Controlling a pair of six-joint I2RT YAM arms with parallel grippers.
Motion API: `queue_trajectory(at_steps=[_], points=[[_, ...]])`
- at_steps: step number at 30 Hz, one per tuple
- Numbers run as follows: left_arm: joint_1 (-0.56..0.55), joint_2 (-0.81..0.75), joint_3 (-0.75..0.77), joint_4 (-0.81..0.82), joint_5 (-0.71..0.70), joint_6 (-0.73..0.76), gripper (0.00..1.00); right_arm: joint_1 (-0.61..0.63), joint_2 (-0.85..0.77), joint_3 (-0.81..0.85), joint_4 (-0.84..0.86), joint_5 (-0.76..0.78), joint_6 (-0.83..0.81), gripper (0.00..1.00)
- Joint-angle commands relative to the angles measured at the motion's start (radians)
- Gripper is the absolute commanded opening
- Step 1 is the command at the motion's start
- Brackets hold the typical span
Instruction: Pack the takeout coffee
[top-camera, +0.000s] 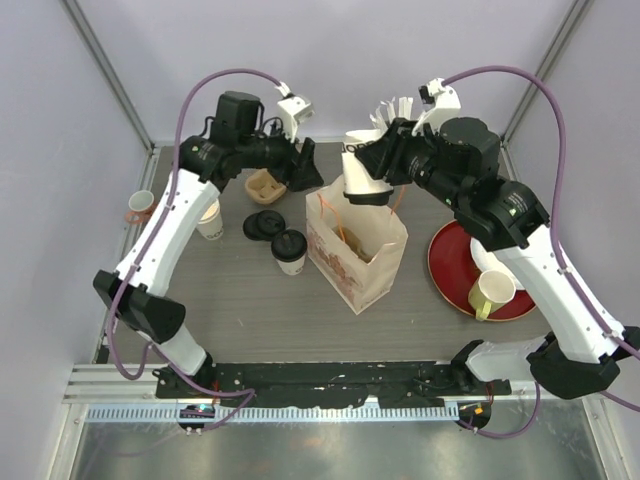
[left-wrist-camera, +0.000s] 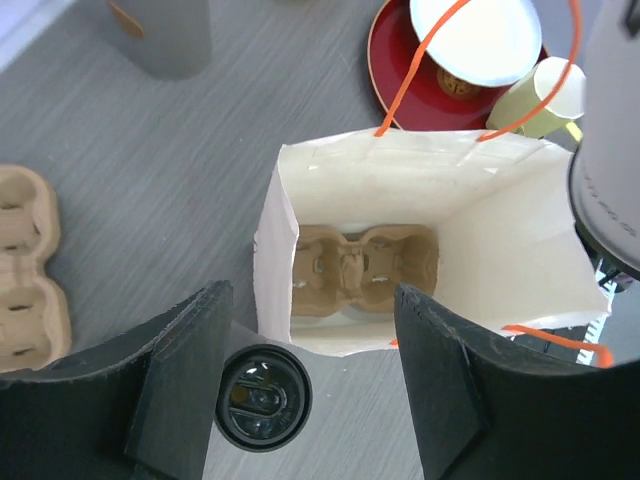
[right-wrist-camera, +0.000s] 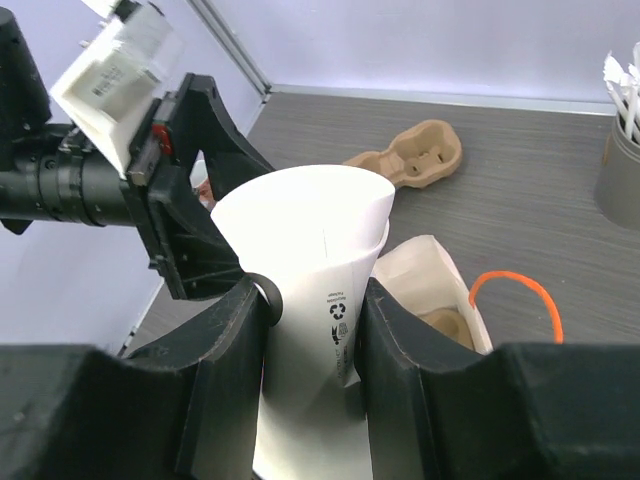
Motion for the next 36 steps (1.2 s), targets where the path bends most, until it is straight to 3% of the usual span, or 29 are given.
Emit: queue_trajectory(at_steps=[1, 3, 8, 13, 17, 22, 29, 36], points=[[0.055, -0.111, 0.093, 0.023, 0.110, 0.061, 0.71, 0.000, -0.023, 0.046, 0.063, -0.079, 0.002, 0.19], [0.073, -0.148, 0.092, 0.036, 0.169, 0.139, 0.76, 0.000, -0.019, 0.069, 0.055, -0.223, -0.062, 0.19], [0.083, -0.324, 0.044, 0.054, 0.273, 0.319, 0.86, 0.000, 0.013, 0.115, -0.056, -0.378, -0.162, 0.19], [0.076, -0.387, 0.031, 0.043, 0.351, 0.291, 0.88, 0.000, 0.056, 0.147, -0.085, -0.508, -0.149, 0.19], [0.044, -0.415, 0.025, 0.049, 0.333, 0.273, 0.87, 0.001, 0.102, 0.157, -0.034, -0.620, -0.092, 0.18], [-0.008, -0.397, 0.038, -0.085, 0.240, 0.354, 0.81, 0.021, 0.115, 0.134, 0.046, -0.688, -0.046, 0.18], [-0.054, -0.322, 0.121, -0.193, 0.147, 0.328, 0.71, 0.054, 0.145, 0.105, 0.107, -0.711, -0.014, 0.17], [-0.054, -0.325, 0.106, -0.219, 0.222, 0.284, 0.44, 0.052, 0.142, 0.094, 0.083, -0.693, -0.049, 0.17]])
